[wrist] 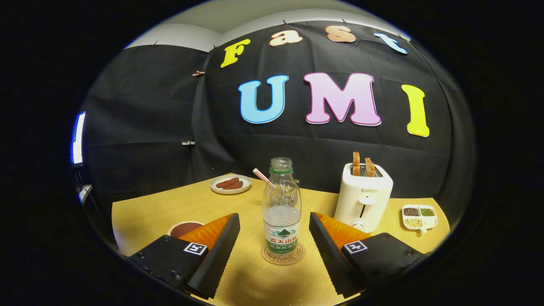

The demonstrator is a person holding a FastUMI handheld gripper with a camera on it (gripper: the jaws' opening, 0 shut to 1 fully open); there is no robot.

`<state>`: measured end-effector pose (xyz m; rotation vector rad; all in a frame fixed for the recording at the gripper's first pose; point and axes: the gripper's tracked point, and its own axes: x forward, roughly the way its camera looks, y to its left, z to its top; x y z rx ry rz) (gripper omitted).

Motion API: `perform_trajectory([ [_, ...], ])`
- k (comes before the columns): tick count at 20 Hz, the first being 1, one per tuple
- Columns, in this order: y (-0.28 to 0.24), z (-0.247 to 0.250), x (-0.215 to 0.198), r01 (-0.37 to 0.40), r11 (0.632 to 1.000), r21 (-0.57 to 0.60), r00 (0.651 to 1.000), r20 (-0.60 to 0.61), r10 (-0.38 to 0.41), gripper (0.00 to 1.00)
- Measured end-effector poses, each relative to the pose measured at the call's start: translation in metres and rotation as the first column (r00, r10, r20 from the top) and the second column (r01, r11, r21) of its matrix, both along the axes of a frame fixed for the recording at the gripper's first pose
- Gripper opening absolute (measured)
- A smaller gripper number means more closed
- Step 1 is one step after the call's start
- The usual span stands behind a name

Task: Take the bottle from table, then pour the juice into the cup, finally place the bottle on the coaster

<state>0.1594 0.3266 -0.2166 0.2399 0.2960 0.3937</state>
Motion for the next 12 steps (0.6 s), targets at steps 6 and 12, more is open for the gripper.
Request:
perform_trajectory([
  [6,-0.04,0.09,-0.031,0.028,1.0,0.003,1.0,-0.003,-0.028,0.97],
  [12,-0.092,0.146,-0.06,0.082,0.995,-0.053,0.996,0.025,-0.081,0.97],
])
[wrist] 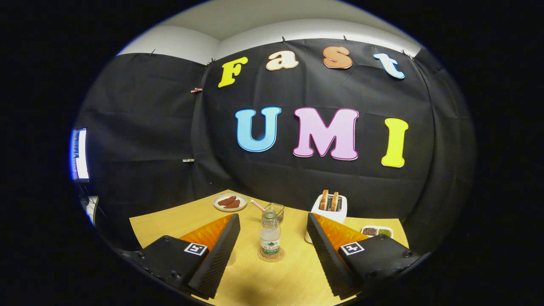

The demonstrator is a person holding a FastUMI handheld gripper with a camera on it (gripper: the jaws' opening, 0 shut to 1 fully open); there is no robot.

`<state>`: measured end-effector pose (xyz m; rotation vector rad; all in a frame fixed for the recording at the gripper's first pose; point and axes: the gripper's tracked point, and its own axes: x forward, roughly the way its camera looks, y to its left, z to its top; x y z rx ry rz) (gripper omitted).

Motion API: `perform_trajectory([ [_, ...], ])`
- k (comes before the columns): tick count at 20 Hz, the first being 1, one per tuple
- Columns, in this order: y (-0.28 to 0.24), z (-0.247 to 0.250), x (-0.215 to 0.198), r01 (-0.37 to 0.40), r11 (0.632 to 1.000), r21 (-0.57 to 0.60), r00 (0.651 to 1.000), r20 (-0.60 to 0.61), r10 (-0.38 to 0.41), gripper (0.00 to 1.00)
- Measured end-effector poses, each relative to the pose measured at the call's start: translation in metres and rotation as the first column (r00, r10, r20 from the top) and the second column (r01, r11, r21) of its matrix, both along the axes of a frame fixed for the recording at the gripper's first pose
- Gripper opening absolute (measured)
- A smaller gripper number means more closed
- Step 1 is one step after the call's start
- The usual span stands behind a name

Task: Take the bottle from table, then pour the juice into the cup, finally place the bottle on the coaster

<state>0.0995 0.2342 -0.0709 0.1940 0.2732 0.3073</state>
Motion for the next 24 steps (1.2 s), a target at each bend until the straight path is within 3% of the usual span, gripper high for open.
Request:
perform_trajectory([
  [10,-0.056,0.069,-0.026,0.12,0.992,0.025,0.992,0.026,-0.121,0.97],
  [14,-0.082,0.067,-0.027,0.171,0.985,-0.029,0.984,0.044,-0.17,0.97],
  [24,-0.105,0.067,-0.013,0.197,0.979,-0.055,0.98,0.05,-0.194,0.97],
])
